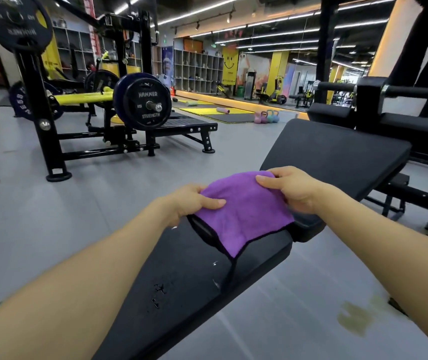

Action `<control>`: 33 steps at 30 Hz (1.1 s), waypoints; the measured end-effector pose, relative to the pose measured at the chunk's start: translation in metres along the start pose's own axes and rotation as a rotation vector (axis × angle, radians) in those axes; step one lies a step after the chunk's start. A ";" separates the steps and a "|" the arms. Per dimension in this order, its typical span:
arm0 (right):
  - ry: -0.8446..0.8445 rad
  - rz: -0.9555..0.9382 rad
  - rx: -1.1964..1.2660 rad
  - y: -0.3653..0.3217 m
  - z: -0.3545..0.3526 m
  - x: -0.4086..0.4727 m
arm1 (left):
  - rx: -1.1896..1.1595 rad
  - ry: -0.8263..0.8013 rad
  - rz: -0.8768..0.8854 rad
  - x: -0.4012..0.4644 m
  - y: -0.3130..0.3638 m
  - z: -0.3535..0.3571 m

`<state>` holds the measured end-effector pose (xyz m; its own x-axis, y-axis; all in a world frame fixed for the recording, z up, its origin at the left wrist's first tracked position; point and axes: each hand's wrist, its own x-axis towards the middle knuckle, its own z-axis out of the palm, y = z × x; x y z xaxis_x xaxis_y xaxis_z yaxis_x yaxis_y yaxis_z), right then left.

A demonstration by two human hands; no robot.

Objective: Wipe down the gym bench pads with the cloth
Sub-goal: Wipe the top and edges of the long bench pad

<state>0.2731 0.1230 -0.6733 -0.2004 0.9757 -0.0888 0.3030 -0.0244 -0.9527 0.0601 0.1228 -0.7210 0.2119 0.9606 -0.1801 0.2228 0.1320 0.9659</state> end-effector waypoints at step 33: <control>0.040 0.078 -0.006 0.043 0.043 0.039 | -0.441 -0.028 -0.214 0.025 -0.032 0.041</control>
<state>0.2384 0.1509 -0.7299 -0.1385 0.9788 -0.1511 0.3214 -0.0998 -0.9417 0.0970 0.1329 -0.7637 0.2325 0.8942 -0.3825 -0.1590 0.4229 0.8921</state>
